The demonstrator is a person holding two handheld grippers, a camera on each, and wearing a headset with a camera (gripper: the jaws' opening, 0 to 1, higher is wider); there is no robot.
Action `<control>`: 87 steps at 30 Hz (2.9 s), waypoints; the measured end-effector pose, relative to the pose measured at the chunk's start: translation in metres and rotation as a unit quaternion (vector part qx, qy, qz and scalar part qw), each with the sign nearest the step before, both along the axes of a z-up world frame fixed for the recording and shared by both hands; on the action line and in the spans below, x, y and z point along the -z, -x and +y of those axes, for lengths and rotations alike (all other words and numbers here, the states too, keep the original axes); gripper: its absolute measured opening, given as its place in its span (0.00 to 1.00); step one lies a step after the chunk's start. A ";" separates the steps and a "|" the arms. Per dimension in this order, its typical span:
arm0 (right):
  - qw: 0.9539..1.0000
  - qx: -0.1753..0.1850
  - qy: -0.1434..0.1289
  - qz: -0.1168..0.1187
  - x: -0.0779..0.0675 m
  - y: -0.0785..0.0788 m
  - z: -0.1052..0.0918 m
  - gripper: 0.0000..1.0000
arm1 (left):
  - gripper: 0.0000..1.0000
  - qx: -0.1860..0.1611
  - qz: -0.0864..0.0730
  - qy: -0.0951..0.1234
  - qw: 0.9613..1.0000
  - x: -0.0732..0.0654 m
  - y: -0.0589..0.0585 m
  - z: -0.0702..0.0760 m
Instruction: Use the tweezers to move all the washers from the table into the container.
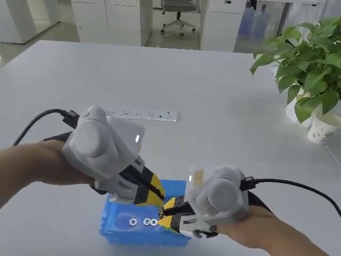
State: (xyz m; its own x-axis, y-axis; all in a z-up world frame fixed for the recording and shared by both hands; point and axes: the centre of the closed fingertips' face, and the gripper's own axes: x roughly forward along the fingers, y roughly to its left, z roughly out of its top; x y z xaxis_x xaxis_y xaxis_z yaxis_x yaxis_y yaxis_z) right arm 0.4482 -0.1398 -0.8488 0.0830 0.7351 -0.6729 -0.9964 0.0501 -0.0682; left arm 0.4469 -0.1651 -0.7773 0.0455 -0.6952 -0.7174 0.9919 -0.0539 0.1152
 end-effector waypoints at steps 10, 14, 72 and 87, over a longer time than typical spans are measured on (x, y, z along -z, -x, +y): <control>1.000 -0.004 0.015 0.002 0.010 -0.003 -0.001 0.09 | 0.06 -0.003 0.013 -0.003 1.000 0.010 -0.005 0.000; 1.000 -0.005 0.020 0.001 0.013 -0.004 -0.002 0.10 | 0.06 -0.004 0.015 -0.002 1.000 0.013 -0.006 -0.001; 0.999 -0.012 -0.003 -0.037 -0.042 0.013 0.001 0.06 | 0.05 -0.023 -0.015 0.019 0.999 -0.040 0.017 0.018; 0.999 -0.029 0.017 -0.034 -0.046 0.052 -0.003 0.05 | 0.05 -0.009 -0.019 0.005 1.000 -0.040 0.057 0.023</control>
State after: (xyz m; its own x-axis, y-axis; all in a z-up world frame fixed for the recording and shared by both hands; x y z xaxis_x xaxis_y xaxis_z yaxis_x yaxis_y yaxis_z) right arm 0.3967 -0.1432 -0.8026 0.0871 0.7170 -0.6916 -0.9905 -0.0119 -0.1371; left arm 0.3901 -0.1425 -0.7377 0.0849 -0.7008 -0.7083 0.9876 -0.0348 0.1528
